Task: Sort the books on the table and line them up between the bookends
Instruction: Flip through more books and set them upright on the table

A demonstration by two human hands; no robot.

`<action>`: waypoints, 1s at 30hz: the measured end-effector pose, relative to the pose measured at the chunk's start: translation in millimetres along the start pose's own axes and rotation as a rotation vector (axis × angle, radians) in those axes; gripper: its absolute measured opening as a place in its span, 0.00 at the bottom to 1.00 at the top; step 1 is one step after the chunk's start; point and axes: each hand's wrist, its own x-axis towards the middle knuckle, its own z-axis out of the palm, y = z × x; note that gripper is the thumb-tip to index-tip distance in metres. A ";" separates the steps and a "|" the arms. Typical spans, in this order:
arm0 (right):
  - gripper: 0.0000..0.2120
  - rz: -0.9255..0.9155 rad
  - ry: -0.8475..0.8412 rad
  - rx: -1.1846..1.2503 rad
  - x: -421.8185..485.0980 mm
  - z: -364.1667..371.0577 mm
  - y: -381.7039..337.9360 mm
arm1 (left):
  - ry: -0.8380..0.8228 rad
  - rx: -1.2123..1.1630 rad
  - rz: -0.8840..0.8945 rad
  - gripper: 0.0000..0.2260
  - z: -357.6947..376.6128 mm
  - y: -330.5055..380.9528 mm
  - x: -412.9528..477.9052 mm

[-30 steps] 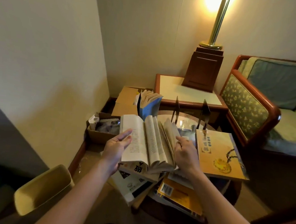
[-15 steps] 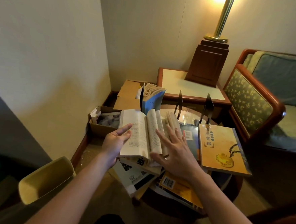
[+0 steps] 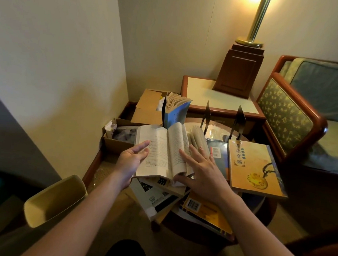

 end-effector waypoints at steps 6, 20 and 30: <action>0.42 0.052 0.056 -0.039 -1.0 12.1 -7.5 | 0.012 0.034 0.006 0.15 -2.8 -3.0 2.8; 0.39 -0.055 0.059 -0.375 9.2 7.5 -29.6 | 0.028 0.100 -0.003 0.16 -10.8 -10.0 8.3; 0.36 -0.087 -0.142 -0.314 23.1 -1.3 -39.4 | 0.047 0.270 0.040 0.32 -15.0 -16.4 4.8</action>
